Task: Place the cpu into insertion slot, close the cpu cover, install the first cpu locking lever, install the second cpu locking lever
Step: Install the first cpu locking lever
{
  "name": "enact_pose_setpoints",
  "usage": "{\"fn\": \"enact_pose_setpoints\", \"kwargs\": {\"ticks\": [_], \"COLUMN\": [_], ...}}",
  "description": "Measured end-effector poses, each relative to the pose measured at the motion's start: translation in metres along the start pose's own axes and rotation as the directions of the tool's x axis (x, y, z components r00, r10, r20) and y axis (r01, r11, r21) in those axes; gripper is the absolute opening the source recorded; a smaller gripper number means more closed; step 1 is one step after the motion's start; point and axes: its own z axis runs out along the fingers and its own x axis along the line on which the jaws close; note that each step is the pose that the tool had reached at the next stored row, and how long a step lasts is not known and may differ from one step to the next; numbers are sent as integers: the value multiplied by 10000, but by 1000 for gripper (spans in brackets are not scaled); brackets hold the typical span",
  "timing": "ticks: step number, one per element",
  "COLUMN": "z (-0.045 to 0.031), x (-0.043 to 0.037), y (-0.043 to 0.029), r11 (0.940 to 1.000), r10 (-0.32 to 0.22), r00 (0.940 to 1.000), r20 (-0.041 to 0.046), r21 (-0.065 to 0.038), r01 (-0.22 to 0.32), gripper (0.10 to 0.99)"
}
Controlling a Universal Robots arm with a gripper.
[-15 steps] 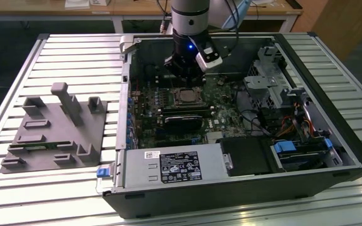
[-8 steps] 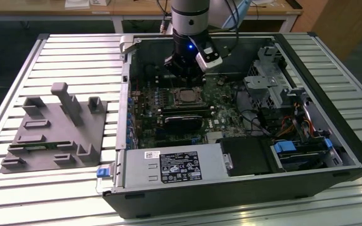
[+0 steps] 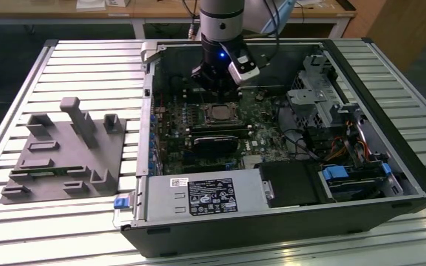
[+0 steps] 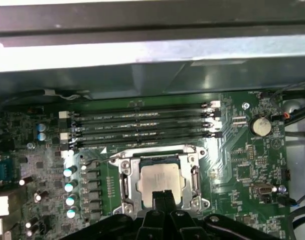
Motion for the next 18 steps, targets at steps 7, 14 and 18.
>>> {"fn": "enact_pose_setpoints", "kwargs": {"ticks": [7, 14, 18], "z": [-15, -31, -34], "x": [213, 441, 485], "y": [-19, -40, -43], "r11": [10000, 10000, 9993], "r10": [6, 8, 32], "r00": [10000, 10000, 10000], "r20": [1, 2, -31], "r21": [-1, -1, -374], "r01": [-6, -8, -34], "gripper": [106, 106, 106]}}
